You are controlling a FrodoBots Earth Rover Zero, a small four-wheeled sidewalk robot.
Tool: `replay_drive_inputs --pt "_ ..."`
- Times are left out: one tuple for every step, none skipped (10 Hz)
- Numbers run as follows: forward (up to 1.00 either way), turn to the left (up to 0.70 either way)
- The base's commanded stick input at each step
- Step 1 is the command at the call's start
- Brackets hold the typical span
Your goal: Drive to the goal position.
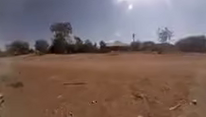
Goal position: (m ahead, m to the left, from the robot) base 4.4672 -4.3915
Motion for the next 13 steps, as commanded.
replay_drive_inputs --pt "0.70 0.00" --pt "0.70 0.00" --pt "0.70 0.00" --pt "0.70 0.00" --pt "0.70 0.00" --pt "0.70 0.00" --pt "0.70 0.00" --pt "0.70 0.00" --pt "0.70 0.00" --pt "0.70 0.00" --pt "0.70 0.00" --pt "0.70 0.00" --pt "0.70 0.00"
